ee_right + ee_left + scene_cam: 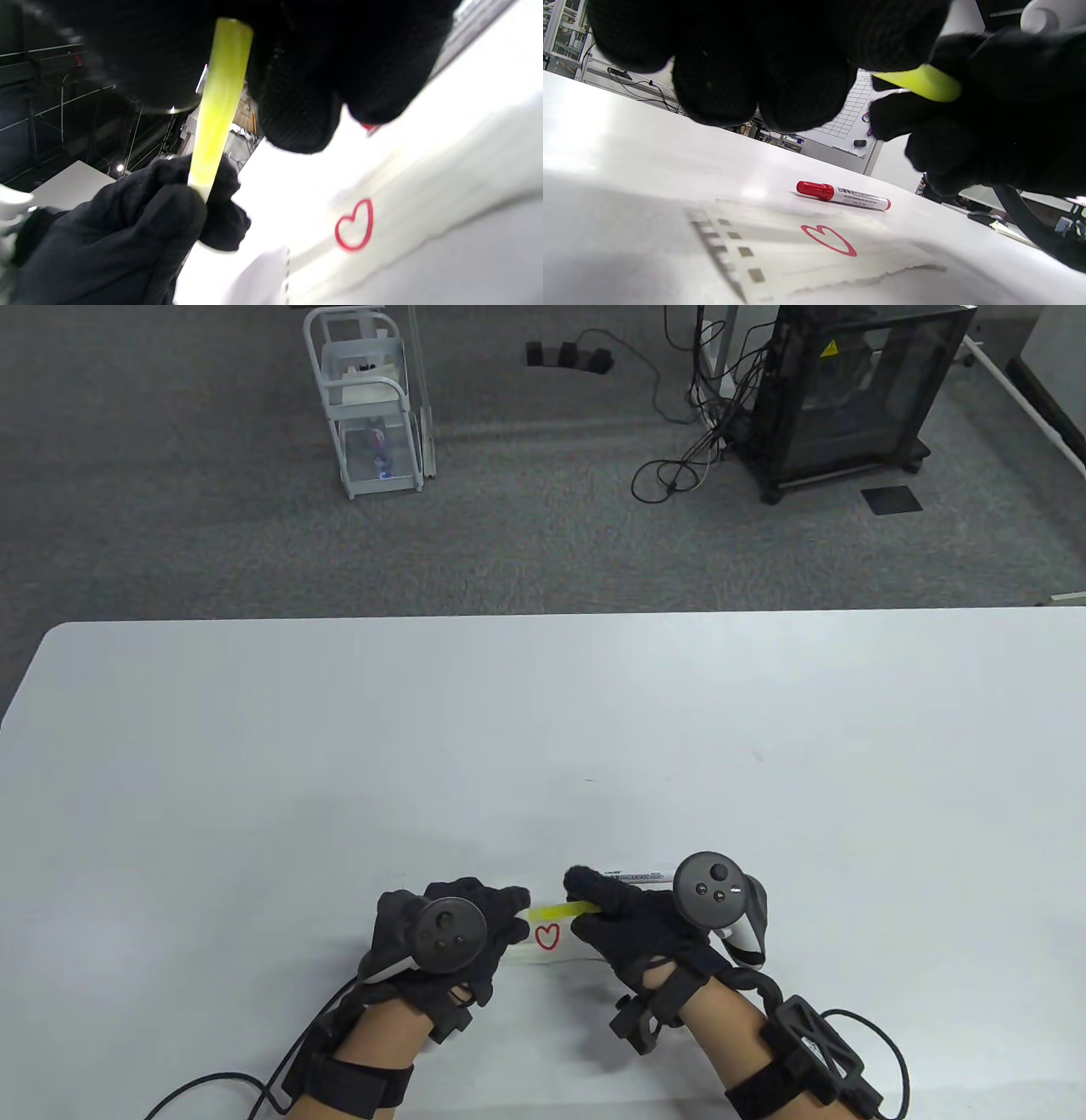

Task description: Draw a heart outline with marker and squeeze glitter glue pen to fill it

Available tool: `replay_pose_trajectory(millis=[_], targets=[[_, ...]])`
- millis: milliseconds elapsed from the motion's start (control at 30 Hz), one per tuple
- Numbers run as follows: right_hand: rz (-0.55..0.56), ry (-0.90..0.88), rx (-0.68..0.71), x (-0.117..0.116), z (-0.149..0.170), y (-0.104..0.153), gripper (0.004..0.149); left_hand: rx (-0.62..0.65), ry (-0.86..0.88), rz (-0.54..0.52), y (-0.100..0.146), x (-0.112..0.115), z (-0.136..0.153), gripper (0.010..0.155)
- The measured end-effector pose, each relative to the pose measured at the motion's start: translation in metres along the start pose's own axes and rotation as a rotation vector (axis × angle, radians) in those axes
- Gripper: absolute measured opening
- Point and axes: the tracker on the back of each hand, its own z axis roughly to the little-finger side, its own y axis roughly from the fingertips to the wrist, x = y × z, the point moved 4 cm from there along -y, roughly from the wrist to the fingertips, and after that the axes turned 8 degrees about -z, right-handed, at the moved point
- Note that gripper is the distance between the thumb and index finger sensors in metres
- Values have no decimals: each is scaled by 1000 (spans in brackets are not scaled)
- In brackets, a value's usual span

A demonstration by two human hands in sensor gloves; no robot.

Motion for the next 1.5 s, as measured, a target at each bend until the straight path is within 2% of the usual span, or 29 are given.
replay_pose_trajectory(millis=[67,133,233,300,333,367,400,433,533,600,667,700,733,767,800,900,967,1067,1100,1200,1233,1300,1367,1433,1500], targets=[[-2,-50,-26,-1,5,1,84,5,-11,-7,0,-1,-1,50],[102,-33,-89,4,10,4,74,10,-14,-8,0,-1,-2,50],[37,-31,-43,2,4,1,55,14,-16,-7,0,-1,-3,50],[55,-7,5,4,-1,1,50,13,-7,-8,1,-1,-2,50],[69,-25,8,6,-2,2,50,13,-2,-11,1,-1,-1,50],[70,-62,10,5,0,3,58,11,6,-13,1,-2,-1,50],[50,-91,1,3,2,2,77,12,8,-14,1,-2,-1,50],[13,-126,-42,1,7,0,85,14,8,-16,1,-2,-1,50],[6,-120,-53,0,9,-3,60,21,1,-12,1,-1,-3,50],[29,17,16,3,-2,-1,49,22,2,0,1,0,-3,50],[55,94,66,5,-9,0,49,17,12,-6,1,-2,-2,50],[48,45,72,3,-8,0,55,18,13,-7,1,-2,-2,50],[7,-61,44,-1,-3,0,71,17,15,-11,2,-3,-2,50],[-26,-129,-9,-5,2,-1,79,18,17,-12,2,-3,-2,50],[-32,-158,-26,-6,6,-1,81,19,15,-12,2,-3,-2,50],[61,-103,-78,-2,12,0,67,12,28,-6,1,-2,-3,50],[0,-110,-72,-5,8,-2,57,15,19,-8,2,-1,-3,50],[37,-30,-9,1,-4,-1,47,21,27,-1,2,-1,-3,50],[46,-37,-2,1,-4,0,49,18,33,-3,2,-1,-3,50],[4,-92,-40,-2,1,-2,75,20,29,-7,2,-2,-3,50],[-11,-92,-57,-3,5,-3,76,21,28,-7,2,-2,-3,50],[14,-97,-92,-4,10,-3,69,21,28,-9,2,-2,-3,50],[-54,-105,-83,-9,8,-5,59,21,16,-9,3,-2,-3,50],[-27,-34,-31,-6,-2,-4,50,25,16,2,3,-1,-2,50],[10,71,20,-2,-10,-3,49,18,31,-5,3,-2,-1,50]])
